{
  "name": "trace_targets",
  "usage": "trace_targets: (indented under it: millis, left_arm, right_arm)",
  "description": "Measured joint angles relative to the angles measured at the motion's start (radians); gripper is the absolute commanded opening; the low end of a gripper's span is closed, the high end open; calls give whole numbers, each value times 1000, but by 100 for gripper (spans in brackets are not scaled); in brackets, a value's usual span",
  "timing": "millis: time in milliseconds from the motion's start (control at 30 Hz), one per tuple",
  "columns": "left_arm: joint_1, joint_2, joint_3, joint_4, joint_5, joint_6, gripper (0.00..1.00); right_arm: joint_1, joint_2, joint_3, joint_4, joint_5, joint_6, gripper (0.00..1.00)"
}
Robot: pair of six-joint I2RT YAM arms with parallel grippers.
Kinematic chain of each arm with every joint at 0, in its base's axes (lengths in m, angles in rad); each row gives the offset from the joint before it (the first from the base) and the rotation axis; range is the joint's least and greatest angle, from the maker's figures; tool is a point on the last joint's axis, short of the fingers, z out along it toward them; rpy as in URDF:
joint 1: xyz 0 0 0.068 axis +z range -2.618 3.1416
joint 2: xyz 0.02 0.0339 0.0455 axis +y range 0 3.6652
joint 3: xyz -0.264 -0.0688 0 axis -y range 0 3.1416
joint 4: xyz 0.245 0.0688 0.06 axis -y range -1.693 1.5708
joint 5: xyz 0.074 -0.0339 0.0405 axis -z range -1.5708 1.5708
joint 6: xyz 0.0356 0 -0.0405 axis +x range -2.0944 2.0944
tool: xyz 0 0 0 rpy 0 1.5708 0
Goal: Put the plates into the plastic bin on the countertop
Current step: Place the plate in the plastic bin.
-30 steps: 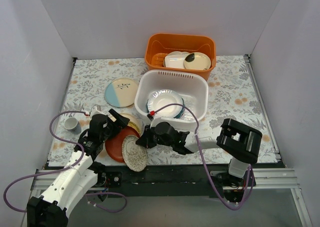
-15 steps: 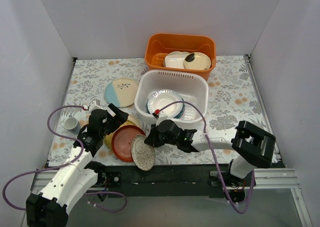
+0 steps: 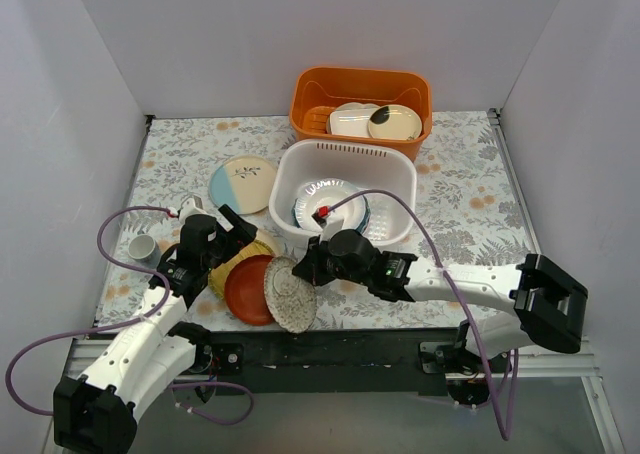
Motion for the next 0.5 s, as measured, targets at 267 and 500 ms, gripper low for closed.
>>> trace_targets:
  millis: [267,500]
  left_arm:
    - [0,9,0,0,-2,10,89]
    - [0,19,0,1,-1,11,90]
  right_arm:
    - [-58,-90,56,-79,17,-48,1]
    - [-190,-133,84,-128,-4,-80,1]
